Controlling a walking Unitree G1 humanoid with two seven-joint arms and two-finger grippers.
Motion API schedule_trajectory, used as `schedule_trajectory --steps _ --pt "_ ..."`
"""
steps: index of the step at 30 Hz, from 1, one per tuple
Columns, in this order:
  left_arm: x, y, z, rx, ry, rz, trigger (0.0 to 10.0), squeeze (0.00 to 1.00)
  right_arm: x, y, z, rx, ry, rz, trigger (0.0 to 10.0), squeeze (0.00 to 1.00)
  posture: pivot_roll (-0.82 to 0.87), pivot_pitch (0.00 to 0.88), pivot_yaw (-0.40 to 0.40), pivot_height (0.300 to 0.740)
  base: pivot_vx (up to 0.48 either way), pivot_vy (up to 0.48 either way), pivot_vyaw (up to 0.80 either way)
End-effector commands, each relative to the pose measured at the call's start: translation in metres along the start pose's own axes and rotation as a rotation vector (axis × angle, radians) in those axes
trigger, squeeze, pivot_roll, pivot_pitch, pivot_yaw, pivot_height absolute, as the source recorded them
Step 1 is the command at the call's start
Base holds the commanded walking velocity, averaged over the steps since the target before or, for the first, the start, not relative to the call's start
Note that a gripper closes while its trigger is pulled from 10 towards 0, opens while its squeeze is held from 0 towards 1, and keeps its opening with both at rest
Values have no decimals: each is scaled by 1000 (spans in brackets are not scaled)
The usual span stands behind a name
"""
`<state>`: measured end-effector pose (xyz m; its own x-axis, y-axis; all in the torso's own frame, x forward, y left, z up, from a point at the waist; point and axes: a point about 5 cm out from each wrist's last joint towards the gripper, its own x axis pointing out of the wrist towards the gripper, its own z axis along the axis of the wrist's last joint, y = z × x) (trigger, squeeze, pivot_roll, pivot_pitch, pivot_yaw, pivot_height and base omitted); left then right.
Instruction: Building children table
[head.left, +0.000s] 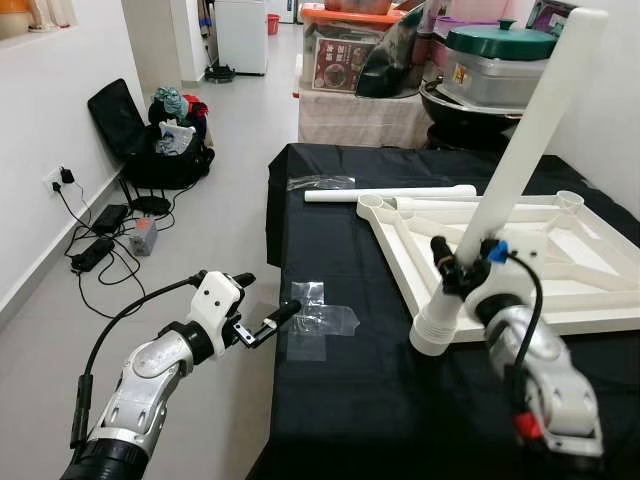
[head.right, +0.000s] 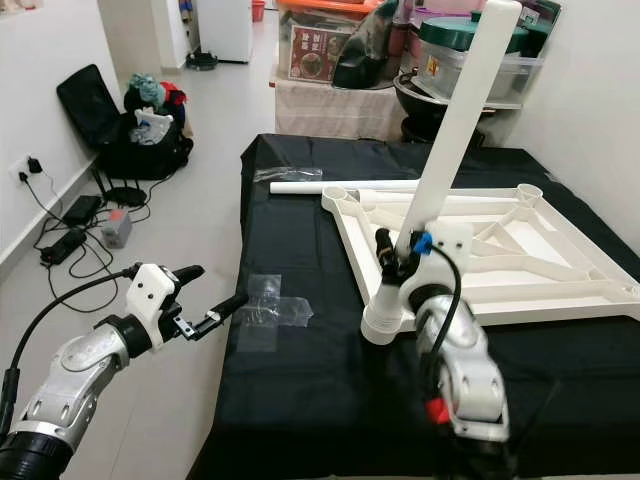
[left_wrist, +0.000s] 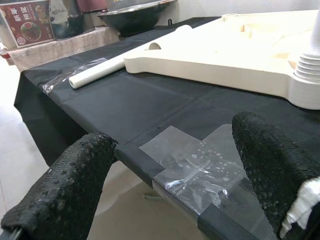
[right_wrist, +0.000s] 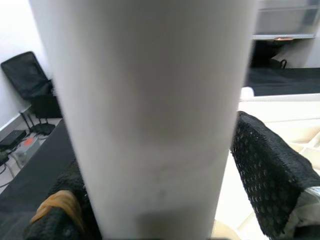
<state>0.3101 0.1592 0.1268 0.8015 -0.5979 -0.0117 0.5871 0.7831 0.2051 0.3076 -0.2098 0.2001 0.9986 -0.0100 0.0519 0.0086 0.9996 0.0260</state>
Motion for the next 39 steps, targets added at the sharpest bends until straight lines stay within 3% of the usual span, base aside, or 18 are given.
schedule_trajectory --steps 1,5,14,19,20,22,23,33,36,39 --pt "1 -1 -3 -12 9 -9 10000 0 4 -5 -1 -9 11 24 10000 0 26 0 -76 740 0 0 0" --pt "1 -3 -4 -14 10 -12 10000 0 13 -14 0 -36 4 62 10000 0 31 0 -85 740 0 0 0" --pt "-2 -3 -6 -18 13 -10 10000 0 20 -16 6 -33 -23 213 10000 0 45 0 -96 740 0 0 0" --pt "-2 -4 -6 -18 13 -11 10000 0 22 -24 7 -41 -26 220 10000 0 44 0 -97 740 0 0 0" --pt "-2 -4 -6 -19 13 -12 10000 0 24 -28 7 -36 -32 215 4510 0 43 0 -96 740 0 0 0" --pt "-3 -4 -7 -19 14 -13 10000 0 25 -30 7 -33 -36 212 4510 0 43 0 -96 740 0 0 0" --pt "-3 -4 -7 -19 14 -14 10000 0 24 -31 7 -20 -43 210 0 0 44 0 -96 740 0 0 0" --pt "-2 -4 -7 -17 18 -18 10000 0 22 -30 1 -2 -53 207 0 0 40 0 -89 740 0 0 0" --pt "-2 -4 -7 -17 17 -14 10000 0 18 -25 0 3 -48 25 0 0 40 0 -92 740 0 0 0" --pt "-2 -4 -7 -17 17 -13 10000 0 17 -23 -1 0 -50 10 0 0 40 0 -92 740 0 0 0"
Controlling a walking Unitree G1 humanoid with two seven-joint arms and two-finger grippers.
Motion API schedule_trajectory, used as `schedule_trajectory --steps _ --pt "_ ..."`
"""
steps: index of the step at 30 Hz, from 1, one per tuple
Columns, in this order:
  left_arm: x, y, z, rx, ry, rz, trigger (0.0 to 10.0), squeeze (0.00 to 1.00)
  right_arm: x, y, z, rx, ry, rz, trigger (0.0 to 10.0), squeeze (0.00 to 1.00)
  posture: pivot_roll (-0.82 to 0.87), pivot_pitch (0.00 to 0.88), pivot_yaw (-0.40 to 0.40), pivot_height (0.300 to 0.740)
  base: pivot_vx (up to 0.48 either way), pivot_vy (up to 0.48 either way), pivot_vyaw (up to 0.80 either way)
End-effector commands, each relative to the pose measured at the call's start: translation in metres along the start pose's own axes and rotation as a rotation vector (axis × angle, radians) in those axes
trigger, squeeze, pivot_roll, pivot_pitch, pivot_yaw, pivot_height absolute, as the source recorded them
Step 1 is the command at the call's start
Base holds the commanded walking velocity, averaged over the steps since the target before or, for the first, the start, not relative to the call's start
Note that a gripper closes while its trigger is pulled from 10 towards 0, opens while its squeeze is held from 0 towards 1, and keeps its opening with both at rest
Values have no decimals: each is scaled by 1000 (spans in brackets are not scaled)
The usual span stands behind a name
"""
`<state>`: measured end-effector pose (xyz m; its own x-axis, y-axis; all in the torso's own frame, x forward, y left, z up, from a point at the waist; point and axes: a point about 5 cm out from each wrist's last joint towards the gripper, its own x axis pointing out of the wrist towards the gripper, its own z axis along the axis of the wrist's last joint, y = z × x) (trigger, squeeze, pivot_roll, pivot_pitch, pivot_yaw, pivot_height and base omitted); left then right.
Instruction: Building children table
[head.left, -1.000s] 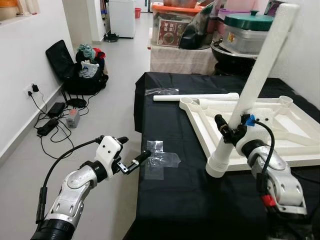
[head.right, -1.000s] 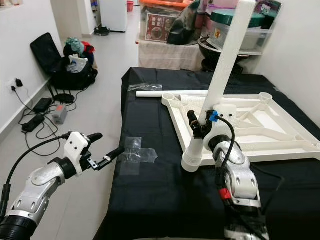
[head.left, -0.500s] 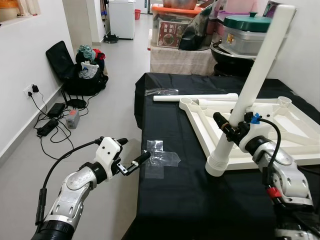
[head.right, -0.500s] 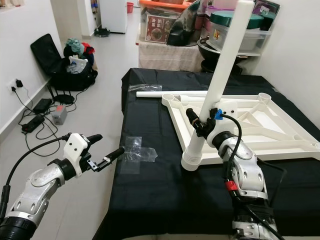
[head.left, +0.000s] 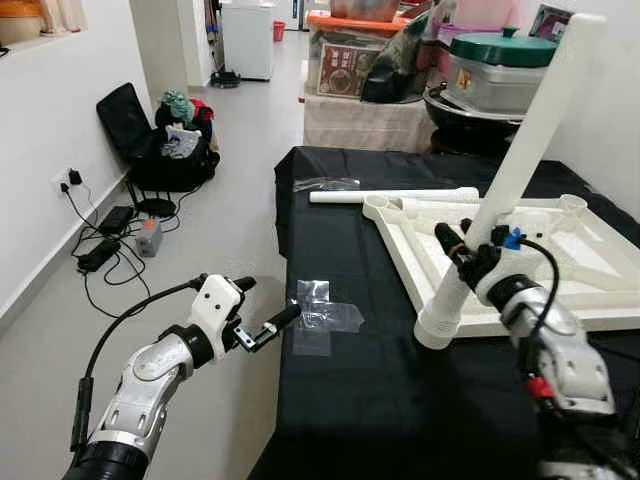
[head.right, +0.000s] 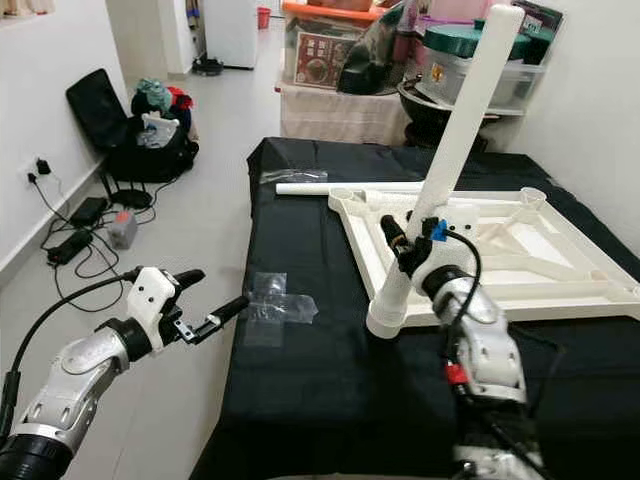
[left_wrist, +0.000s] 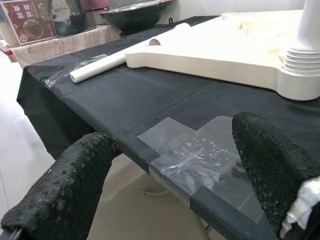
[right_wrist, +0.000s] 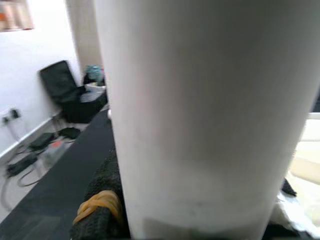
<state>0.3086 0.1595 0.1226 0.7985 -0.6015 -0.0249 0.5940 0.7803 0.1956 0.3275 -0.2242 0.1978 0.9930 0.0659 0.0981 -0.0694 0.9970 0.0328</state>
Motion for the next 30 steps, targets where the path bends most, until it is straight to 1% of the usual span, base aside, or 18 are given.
schedule_trajectory --steps 1,2,3,5,7,8,9,10,11,12,13,16,21,22,24,25,26,30 --pt "-1 -3 -4 -8 5 -4 10000 0 -6 -3 -1 -11 1 -98 0 0 40 0 -92 740 0 0 0" --pt "-1 -3 -4 -9 6 -4 10000 0 -8 2 -6 -10 16 -138 0 0 40 0 -91 740 0 0 0" --pt "-1 -3 -4 -9 6 -4 10000 0 -8 2 -6 -10 16 -138 0 0 40 0 -91 740 0 0 0" --pt "-1 -3 -4 -8 6 -2 10000 0 -15 12 -20 8 66 -235 0 0 39 0 -90 740 0 0 0" --pt "-1 -3 -4 -8 6 -2 10000 0 -15 12 -20 8 66 -235 0 0 39 0 -90 740 0 0 0" --pt "-1 -3 -4 -8 6 -1 10000 0 -18 15 -25 14 85 -276 0 0 39 0 -90 740 0 0 0" --pt "-1 -3 -4 -8 6 -1 10000 0 -18 15 -25 14 85 -276 0 0 39 0 -90 740 0 0 0" --pt "0 -3 -4 -8 5 2 10000 0 -22 18 -33 27 119 -333 0 0 42 0 -94 740 0 0 0" --pt "0 -3 -4 -8 5 2 10000 0 -22 18 -33 27 119 -333 0 0 42 0 -94 740 0 0 0" --pt "1 -3 -3 -9 3 5 10000 0 -26 20 -39 35 149 -388 0 0 43 0 -97 740 0 0 0" --pt "1 -3 -3 -9 3 5 10000 0 -26 20 -39 35 149 -388 0 0 43 0 -97 740 0 0 0" --pt "1 -4 -3 -14 1 13 10000 0 -34 21 -44 38 186 -520 0 0 40 0 -100 740 0 0 0" --pt "1 -4 -4 -16 2 16 10000 0 -36 23 -42 35 190 -556 0 0 41 0 -102 740 0 0 0" --pt "1 -5 -4 -16 2 16 10000 0 -36 24 -42 35 195 -564 1176 0 41 0 -102 740 0 0 0" --pt "1 -5 -4 -17 2 17 10000 0 -36 27 -42 41 205 -563 1176 0 40 0 -101 740 0 0 0" --pt "1 -5 -4 -17 2 17 10000 0 -35 30 -43 43 215 -543 8745 0 40 0 -100 740 0 0 0" --pt "1 -5 -4 -17 3 17 10000 0 -34 33 -43 51 222 -530 10000 0 40 0 -100 740 0 0 0" --pt "1 -5 -4 -18 4 15 10000 0 -33 36 -40 62 198 -493 10000 0 35 0 -95 740 0 0 0"
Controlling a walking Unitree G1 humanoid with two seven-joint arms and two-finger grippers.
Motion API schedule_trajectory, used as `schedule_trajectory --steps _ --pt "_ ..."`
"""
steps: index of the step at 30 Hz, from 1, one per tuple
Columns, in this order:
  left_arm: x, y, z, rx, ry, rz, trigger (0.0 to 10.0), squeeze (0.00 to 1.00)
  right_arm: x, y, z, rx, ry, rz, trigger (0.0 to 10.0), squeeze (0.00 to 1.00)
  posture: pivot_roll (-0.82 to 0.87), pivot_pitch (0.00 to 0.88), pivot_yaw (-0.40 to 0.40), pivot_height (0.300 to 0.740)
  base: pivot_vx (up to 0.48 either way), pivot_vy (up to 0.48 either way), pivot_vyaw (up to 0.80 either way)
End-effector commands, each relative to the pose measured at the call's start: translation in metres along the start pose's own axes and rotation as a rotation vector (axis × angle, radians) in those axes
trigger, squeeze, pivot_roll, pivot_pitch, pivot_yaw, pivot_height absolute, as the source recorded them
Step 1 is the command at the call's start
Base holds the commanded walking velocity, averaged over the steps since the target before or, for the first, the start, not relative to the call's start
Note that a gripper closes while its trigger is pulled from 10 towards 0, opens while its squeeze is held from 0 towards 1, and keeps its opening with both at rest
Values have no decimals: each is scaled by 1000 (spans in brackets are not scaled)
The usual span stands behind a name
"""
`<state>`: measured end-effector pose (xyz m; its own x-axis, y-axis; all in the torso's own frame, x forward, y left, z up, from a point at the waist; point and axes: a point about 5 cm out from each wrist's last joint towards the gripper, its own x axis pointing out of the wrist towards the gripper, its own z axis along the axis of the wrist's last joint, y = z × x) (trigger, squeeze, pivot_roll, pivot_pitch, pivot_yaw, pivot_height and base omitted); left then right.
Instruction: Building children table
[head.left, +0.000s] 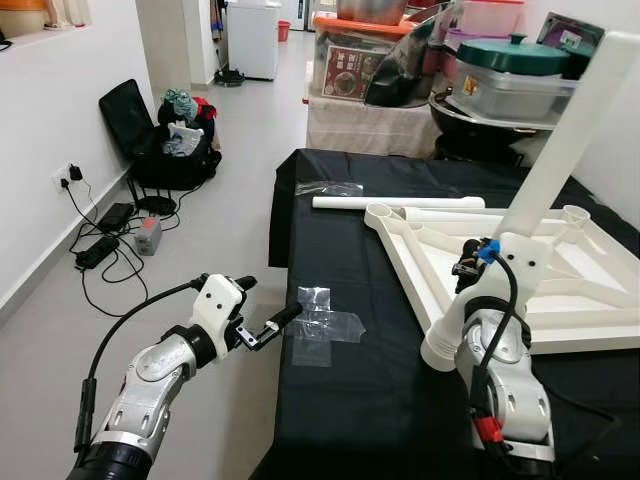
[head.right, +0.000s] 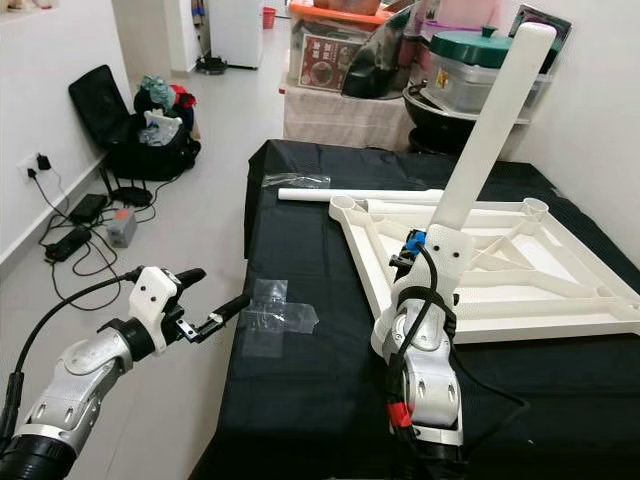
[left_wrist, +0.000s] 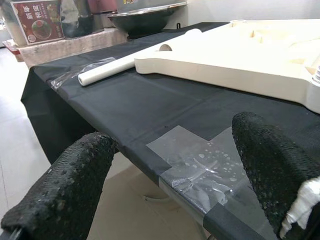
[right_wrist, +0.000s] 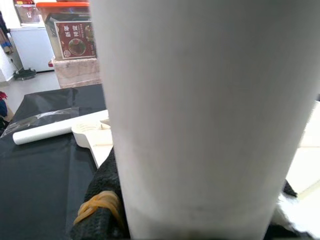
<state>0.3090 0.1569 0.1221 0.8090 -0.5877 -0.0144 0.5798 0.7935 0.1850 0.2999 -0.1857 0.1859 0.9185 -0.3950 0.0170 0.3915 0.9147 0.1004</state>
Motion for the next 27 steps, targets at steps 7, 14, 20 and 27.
schedule_trajectory --steps 7,14,20,27 --pt "-1 -2 -4 -5 14 -8 10000 0 -4 -8 -21 -8 116 -9 10000 0 30 0 -86 740 0 0 0" --pt "-1 0 -4 0 18 -12 10000 0 1 -12 2 23 4 117 10000 0 27 0 -80 740 0 0 0" --pt "-2 1 -4 1 20 -13 10000 0 4 -23 21 45 -93 290 10000 0 22 0 -78 740 0 0 0" --pt "-1 0 -4 -2 19 -24 10000 0 20 -41 37 -51 -120 458 10000 0 20 0 -77 740 0 0 0"
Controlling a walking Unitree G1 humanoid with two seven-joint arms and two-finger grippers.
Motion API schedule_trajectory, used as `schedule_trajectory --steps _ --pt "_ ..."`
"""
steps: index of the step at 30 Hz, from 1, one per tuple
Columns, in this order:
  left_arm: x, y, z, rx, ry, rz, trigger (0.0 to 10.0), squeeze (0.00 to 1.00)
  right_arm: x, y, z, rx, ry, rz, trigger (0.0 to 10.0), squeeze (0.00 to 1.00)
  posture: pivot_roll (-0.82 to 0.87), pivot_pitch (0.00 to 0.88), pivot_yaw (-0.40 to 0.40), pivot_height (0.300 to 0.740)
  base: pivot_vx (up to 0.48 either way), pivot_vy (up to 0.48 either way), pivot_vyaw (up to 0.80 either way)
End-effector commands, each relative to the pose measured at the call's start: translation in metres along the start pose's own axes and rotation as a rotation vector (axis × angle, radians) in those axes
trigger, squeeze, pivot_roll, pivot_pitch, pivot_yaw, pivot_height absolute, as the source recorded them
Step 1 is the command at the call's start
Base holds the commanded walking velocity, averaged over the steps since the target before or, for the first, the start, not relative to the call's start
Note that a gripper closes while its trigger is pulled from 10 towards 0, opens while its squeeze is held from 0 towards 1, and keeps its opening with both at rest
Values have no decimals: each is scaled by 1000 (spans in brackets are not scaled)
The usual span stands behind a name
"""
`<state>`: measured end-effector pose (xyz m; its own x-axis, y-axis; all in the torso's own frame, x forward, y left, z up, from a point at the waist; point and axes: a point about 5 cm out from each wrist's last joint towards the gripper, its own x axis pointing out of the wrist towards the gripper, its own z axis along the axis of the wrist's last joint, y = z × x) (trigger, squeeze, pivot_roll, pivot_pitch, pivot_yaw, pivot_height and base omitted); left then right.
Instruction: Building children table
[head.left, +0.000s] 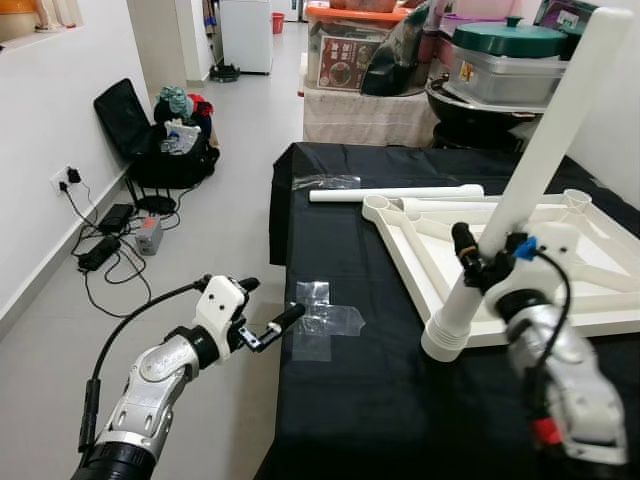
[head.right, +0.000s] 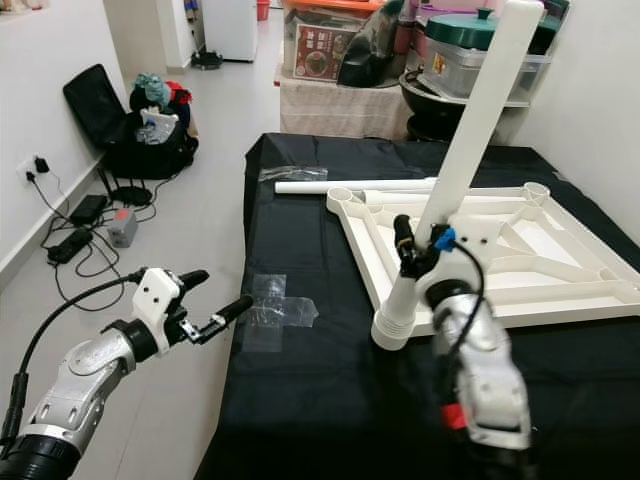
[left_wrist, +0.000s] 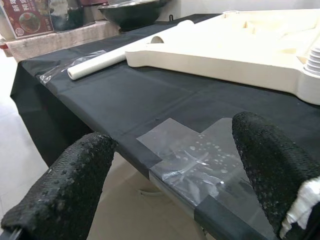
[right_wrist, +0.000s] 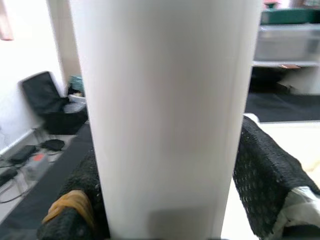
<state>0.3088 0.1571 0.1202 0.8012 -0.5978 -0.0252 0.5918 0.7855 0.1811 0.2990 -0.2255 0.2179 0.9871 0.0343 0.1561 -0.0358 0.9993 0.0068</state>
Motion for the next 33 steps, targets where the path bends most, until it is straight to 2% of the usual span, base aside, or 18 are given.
schedule_trajectory --steps 1,7,10,15,18,19,20,21,33 --pt "-1 0 -3 1 11 -9 10000 0 1 -9 1 2 -7 12 10000 0 20 0 -77 740 0 0 0" --pt "0 0 -2 3 10 -14 10000 0 9 -16 6 -7 -4 121 10000 0 19 0 -75 740 0 0 0" --pt "1 -1 -2 3 9 -18 10000 0 15 -23 10 -42 5 211 10000 0 25 0 -81 740 0 0 0" --pt "1 -1 -2 2 8 -18 10000 0 16 -24 10 -49 4 228 10000 0 25 0 -81 740 0 0 0" --pt "0 -1 -2 2 8 -18 10000 0 18 -26 11 -52 15 299 10000 0 33 0 -89 740 0 0 0" --pt "-1 -1 -3 2 9 -17 10000 0 19 -28 10 -55 24 318 9294 0 34 0 -91 740 0 0 0" --pt "-1 -1 -3 2 9 -17 10000 0 19 -28 10 -55 24 318 9294 0 34 0 -91 740 0 0 0" --pt "-1 -1 -3 3 9 -17 10000 0 19 -29 9 -54 30 325 0 0 35 0 -91 740 0 0 0" --pt "0 -2 -4 1 10 -23 10000 0 18 -26 -1 -41 35 260 0 0 29 0 -87 740 0 0 0"
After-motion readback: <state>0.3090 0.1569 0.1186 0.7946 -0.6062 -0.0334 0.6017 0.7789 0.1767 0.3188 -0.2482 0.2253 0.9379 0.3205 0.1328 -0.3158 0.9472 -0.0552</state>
